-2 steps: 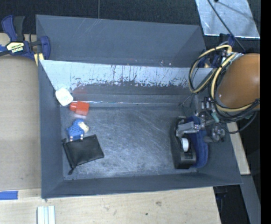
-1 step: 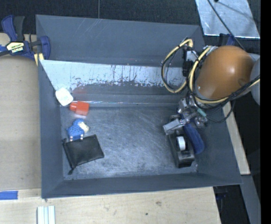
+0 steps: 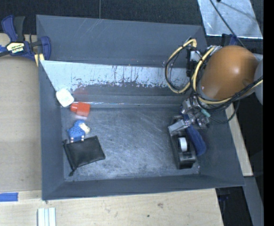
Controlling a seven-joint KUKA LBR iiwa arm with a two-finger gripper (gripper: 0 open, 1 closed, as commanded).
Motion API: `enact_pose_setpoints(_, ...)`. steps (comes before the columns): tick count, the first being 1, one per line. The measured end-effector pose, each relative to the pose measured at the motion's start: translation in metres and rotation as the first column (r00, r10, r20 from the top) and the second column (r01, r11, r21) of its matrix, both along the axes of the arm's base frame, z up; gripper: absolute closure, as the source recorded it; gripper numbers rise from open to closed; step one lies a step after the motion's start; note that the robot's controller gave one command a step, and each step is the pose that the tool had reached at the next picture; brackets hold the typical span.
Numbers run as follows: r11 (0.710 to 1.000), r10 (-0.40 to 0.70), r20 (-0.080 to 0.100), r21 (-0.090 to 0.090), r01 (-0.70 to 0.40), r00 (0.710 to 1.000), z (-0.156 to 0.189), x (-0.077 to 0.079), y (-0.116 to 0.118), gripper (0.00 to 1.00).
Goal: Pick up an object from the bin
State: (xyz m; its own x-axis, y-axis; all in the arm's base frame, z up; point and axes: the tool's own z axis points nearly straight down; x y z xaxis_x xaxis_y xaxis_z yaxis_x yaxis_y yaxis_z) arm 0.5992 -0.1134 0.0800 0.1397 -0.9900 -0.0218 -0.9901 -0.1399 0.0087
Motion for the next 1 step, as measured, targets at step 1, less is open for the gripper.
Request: enact_pose_setpoints(1,1.0,0.015,0.02,-0.022,-0.015,1.0,0.1368,-0.0161,-0.0328,1.0)
